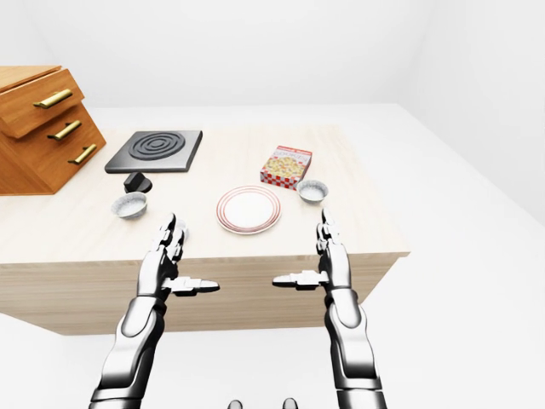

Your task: Pick the akita bowl next to the plate and place it on the plate.

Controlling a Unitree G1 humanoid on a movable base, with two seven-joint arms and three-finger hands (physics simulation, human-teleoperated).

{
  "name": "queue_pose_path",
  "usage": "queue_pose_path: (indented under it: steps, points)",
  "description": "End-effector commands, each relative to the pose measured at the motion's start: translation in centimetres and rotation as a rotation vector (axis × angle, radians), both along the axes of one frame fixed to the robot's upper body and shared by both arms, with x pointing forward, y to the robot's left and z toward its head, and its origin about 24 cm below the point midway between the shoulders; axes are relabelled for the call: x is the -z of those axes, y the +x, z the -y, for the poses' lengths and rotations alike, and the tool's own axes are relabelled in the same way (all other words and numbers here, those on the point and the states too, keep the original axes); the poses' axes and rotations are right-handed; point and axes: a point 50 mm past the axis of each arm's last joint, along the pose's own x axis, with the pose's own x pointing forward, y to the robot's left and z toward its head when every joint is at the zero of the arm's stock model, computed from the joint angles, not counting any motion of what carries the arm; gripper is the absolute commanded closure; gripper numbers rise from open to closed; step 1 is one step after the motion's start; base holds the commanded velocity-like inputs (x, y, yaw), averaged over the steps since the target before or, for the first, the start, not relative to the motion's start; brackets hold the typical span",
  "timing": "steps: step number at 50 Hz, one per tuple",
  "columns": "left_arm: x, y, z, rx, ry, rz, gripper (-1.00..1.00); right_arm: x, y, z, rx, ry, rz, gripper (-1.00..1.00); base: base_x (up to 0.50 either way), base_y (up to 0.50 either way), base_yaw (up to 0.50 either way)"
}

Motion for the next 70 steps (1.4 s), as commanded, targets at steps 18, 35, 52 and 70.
queue_pose_path:
  steps: [18, 35, 52, 70]
  points:
    - [-0.03, -0.01, -0.12, -0.003, 0.003, 0.000, -1.00, -0.18, -0.12, -0.25, -0.018, -0.004, -0.001, -1.00, 0.12, -0.01, 0.00]
    - [-0.03, 0.01, -0.14, -0.006, 0.002, 0.000, -1.00, -0.15, -0.04, -0.22, -0.010, -0.012, 0.000, -1.00, 0.42, -0.04, 0.00]
    - [-0.04, 0.02, -0.20, -0.011, -0.001, 0.003, -1.00, 0.19, 0.27, -0.34, -0.005, -0.034, -0.018, -1.00, 0.31, -0.03, 0.00]
    - [-0.09, 0.04, -0.26, -0.015, -0.011, 0.007, -1.00, 0.08, 0.19, -0.35, 0.003, -0.047, -0.006, -1.00, 0.00, 0.00, 0.00]
